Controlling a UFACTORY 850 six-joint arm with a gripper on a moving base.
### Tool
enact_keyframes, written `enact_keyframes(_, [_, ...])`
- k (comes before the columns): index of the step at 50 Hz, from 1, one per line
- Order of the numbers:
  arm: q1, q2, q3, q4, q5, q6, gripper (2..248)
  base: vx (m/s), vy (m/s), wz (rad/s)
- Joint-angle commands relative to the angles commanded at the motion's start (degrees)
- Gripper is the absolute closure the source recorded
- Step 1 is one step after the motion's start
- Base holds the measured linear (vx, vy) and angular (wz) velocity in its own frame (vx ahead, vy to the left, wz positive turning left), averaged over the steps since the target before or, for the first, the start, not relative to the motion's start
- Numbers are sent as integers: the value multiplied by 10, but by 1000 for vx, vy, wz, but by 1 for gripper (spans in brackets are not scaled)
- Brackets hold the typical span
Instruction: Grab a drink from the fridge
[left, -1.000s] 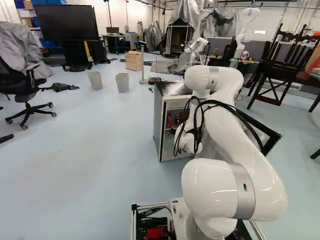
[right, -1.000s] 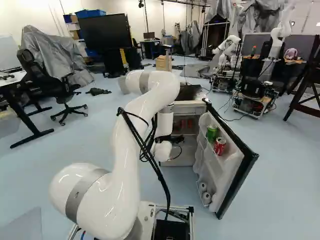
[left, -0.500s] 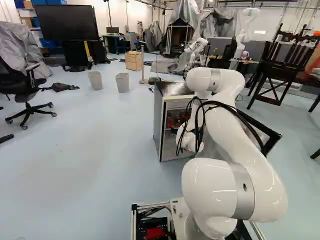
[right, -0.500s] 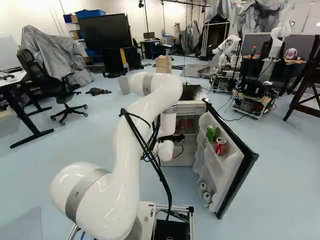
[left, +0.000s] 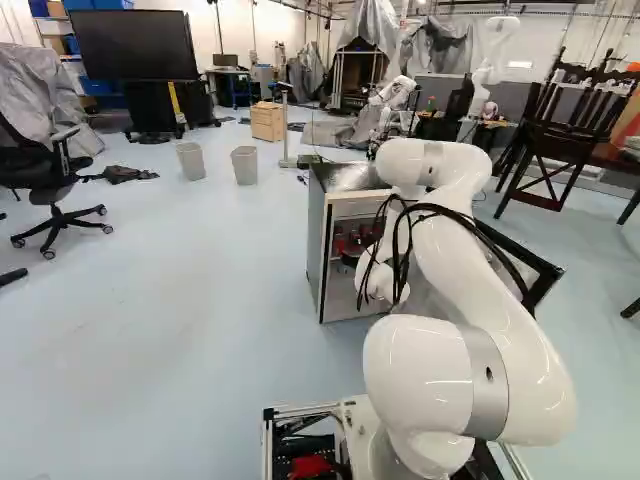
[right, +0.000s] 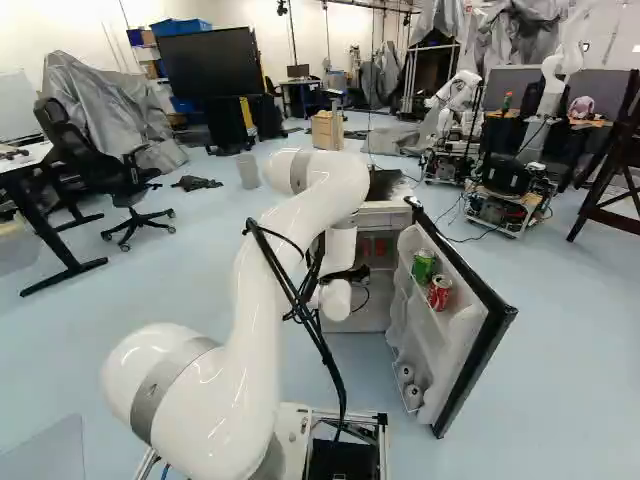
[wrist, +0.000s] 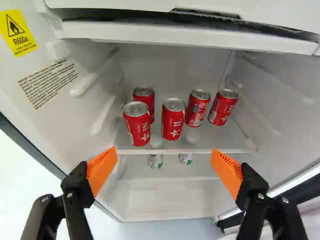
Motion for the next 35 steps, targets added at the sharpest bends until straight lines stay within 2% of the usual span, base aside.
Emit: enact_keyframes(35, [-9, -16, -32, -49, 0, 0, 3, 0, 0, 0])
